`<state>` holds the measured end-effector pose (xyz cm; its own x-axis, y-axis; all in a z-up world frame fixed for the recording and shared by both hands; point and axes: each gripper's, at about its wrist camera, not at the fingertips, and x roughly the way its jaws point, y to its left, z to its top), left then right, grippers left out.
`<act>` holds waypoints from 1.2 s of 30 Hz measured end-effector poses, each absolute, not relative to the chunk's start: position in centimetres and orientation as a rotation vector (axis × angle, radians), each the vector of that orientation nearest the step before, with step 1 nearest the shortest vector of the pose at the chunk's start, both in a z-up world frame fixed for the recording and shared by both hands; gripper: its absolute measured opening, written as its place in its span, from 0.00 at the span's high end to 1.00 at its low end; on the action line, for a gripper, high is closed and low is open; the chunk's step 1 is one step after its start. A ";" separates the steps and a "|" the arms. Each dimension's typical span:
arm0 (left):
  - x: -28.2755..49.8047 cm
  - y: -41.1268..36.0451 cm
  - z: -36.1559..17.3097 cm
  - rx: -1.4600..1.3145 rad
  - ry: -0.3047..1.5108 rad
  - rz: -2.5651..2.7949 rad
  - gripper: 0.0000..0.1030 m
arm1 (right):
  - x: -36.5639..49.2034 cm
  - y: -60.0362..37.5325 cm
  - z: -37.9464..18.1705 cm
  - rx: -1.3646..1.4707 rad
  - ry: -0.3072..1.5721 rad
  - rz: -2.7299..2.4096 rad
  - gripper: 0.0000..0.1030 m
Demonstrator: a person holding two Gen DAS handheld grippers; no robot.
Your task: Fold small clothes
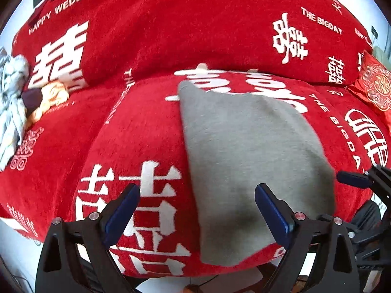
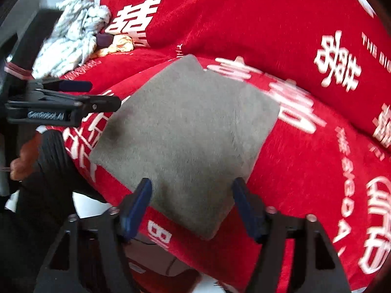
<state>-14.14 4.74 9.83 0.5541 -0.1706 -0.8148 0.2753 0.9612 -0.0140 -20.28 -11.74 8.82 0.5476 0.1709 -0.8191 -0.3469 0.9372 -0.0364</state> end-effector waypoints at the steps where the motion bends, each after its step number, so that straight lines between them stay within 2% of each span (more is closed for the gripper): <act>1: -14.3 4.4 10.0 0.124 0.945 -0.267 0.07 | -20.1 -11.3 9.0 -0.218 0.949 0.300 0.29; 10: -14.8 1.8 9.5 0.201 0.981 -0.244 0.07 | -19.0 -11.1 9.0 -0.204 1.001 0.250 0.29; 21: -14.9 1.4 7.8 0.143 1.061 -0.202 0.07 | -18.2 -11.5 8.8 -0.186 1.016 0.209 0.29; 36: -14.9 1.7 7.6 0.109 1.063 -0.206 0.07 | -18.0 -11.7 8.9 -0.185 1.022 0.199 0.29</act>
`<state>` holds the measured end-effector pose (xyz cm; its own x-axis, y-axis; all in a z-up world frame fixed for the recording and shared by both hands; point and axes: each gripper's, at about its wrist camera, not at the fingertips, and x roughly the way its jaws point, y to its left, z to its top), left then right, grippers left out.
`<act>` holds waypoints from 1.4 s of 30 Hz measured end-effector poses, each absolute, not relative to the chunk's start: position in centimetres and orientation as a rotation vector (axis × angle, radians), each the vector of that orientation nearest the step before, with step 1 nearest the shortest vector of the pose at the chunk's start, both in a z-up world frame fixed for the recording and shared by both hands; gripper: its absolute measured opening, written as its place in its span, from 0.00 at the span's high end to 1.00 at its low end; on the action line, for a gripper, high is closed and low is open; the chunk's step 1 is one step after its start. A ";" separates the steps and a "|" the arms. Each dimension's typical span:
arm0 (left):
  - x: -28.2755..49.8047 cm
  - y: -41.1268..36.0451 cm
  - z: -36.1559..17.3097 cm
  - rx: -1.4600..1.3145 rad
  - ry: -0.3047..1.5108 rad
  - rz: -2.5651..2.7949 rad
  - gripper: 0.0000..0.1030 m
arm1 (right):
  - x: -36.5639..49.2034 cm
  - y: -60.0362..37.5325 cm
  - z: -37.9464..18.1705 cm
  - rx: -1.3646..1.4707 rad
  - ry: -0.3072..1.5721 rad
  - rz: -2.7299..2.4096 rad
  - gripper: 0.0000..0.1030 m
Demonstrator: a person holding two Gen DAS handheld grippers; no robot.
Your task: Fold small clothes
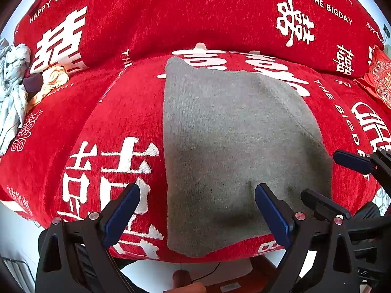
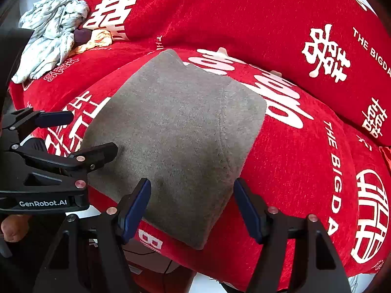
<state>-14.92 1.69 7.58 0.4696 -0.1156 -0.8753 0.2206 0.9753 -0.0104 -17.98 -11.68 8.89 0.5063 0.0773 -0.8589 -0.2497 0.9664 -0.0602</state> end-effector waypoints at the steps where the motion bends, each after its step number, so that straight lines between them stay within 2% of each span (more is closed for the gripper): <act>1: -14.9 1.7 7.6 0.107 1.064 -0.209 0.07 | -18.0 -11.7 8.9 -0.187 1.023 0.198 0.29; 42: -14.5 1.2 7.4 0.109 1.083 -0.207 0.07 | -17.6 -11.6 8.6 -0.170 1.021 0.207 0.29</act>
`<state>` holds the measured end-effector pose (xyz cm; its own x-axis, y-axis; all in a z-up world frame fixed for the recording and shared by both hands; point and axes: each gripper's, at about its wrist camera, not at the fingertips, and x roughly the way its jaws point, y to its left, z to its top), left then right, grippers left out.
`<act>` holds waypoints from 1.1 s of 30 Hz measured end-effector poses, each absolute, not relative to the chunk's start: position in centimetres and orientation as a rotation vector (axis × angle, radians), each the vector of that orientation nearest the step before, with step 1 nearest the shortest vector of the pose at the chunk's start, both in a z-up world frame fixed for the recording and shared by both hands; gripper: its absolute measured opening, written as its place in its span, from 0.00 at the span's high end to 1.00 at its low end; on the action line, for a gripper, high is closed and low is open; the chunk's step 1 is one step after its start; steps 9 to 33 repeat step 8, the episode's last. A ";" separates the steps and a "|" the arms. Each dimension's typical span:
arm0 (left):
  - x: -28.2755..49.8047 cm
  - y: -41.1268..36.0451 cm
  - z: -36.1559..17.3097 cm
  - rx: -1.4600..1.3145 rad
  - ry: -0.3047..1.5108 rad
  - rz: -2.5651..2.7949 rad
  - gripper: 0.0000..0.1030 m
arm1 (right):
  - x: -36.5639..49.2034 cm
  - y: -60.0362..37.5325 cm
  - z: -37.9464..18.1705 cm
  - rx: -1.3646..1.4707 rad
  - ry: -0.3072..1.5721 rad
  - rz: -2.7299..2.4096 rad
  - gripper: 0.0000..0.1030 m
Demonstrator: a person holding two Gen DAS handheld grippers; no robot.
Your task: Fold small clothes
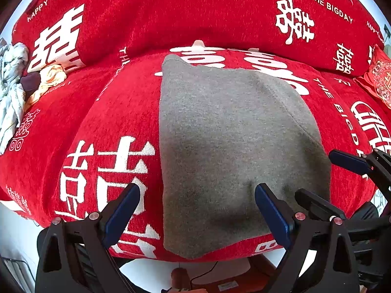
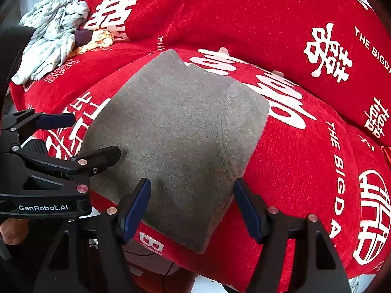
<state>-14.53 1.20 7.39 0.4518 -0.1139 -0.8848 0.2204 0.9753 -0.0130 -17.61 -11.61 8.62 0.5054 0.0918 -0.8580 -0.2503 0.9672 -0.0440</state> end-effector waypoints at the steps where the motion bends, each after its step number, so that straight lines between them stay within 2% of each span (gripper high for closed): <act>1: -14.5 1.1 7.4 0.112 1.084 -0.206 0.07 | -17.6 -11.7 8.6 -0.169 1.021 0.209 0.29; 33: -14.4 0.6 7.3 0.125 1.093 -0.194 0.07 | -17.7 -12.1 8.4 -0.151 1.018 0.219 0.29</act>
